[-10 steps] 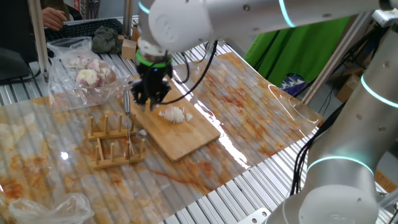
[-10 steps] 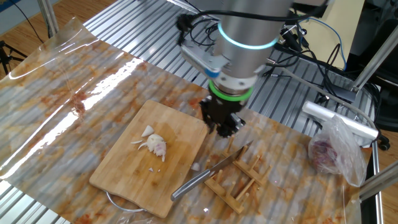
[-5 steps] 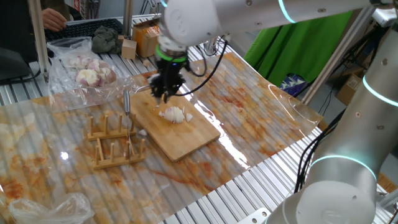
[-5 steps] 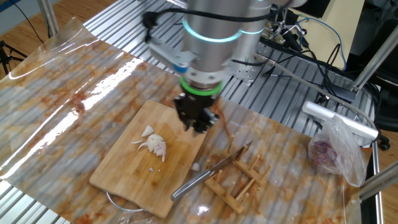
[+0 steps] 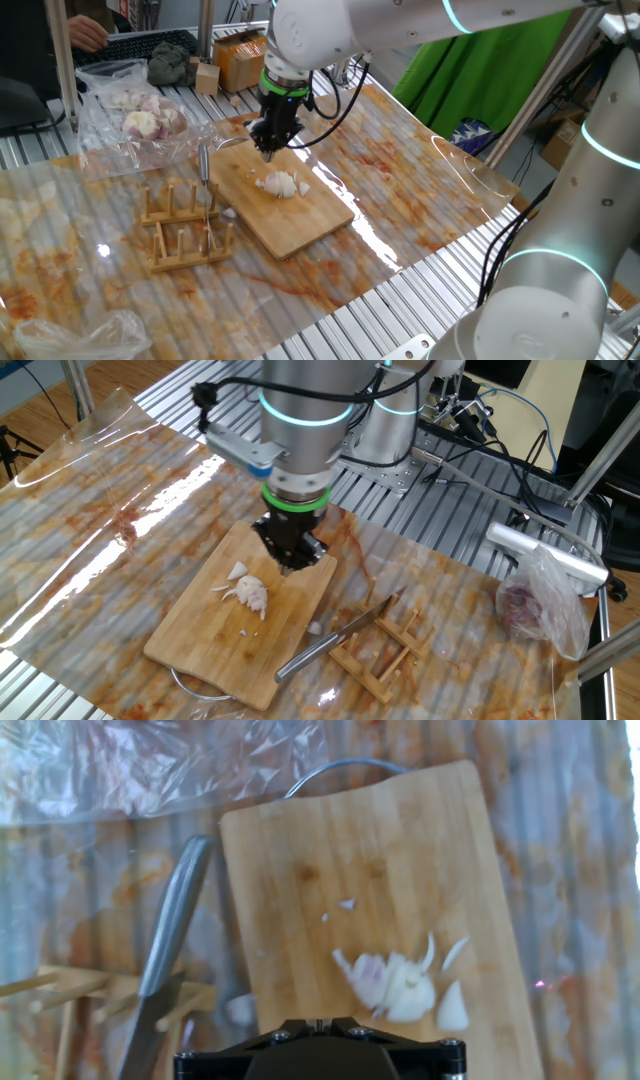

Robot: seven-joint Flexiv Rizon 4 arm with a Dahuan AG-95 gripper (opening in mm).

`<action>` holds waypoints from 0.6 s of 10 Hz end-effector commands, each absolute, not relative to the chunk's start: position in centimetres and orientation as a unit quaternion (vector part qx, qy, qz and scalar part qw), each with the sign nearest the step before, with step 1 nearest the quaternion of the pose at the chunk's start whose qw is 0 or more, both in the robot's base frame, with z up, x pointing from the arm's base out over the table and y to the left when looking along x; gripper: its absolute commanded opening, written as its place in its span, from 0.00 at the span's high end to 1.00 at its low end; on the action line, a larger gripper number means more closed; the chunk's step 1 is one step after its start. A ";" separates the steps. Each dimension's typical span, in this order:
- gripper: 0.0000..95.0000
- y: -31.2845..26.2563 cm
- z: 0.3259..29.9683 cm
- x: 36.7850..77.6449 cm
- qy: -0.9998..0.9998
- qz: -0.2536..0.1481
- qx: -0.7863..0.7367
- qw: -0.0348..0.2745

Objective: Chop the onions

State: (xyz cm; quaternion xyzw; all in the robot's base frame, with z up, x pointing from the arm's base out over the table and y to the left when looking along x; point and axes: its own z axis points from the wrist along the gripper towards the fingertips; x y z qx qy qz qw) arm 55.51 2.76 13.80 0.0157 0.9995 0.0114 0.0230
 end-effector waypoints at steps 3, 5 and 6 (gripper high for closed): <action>1.00 2.7 13.9 55.6 1.000 0.013 -0.002 0.013; 1.00 2.7 13.9 55.6 1.000 0.011 0.004 0.010; 0.80 2.7 13.9 55.6 1.000 0.011 0.006 0.008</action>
